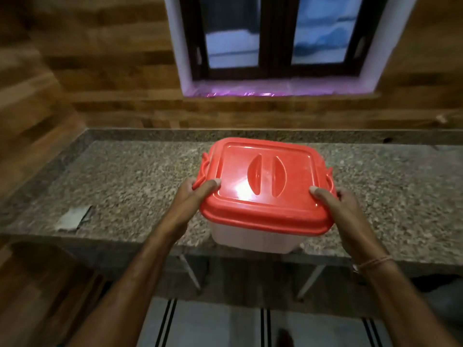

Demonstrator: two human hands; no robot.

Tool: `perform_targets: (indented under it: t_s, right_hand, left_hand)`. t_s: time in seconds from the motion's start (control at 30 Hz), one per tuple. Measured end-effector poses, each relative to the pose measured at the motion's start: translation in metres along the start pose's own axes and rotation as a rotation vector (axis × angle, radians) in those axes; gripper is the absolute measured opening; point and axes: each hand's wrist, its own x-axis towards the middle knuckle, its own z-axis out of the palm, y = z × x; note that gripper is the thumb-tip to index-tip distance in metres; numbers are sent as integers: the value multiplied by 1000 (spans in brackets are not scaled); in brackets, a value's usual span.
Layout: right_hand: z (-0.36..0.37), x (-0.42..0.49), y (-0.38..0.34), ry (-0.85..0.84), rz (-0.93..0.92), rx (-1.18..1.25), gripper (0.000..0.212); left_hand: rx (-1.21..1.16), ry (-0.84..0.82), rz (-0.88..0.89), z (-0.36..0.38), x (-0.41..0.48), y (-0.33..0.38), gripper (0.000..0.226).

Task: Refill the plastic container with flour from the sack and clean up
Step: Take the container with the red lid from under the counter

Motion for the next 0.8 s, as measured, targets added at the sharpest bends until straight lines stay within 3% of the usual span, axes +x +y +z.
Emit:
perform_targets:
  t_s: [0.33, 0.47, 0.63, 0.73, 0.8]
  right_hand:
    - [-23, 189, -1, 21, 16, -30, 31]
    - [-22, 233, -1, -69, 50, -68, 27]
    - [-10, 265, -13, -94, 36, -224, 74]
    - [0, 282, -17, -68, 9, -357, 67]
    - [4, 287, -14, -52, 4, -425, 65]
  left_hand:
    - [46, 14, -50, 85, 173, -22, 41]
    - [65, 41, -95, 102, 211, -33, 45]
    - [131, 90, -199, 97, 248, -23, 66]
    - [140, 57, -205, 98, 270, -14, 87]
    - [143, 102, -202, 99, 276, -16, 81]
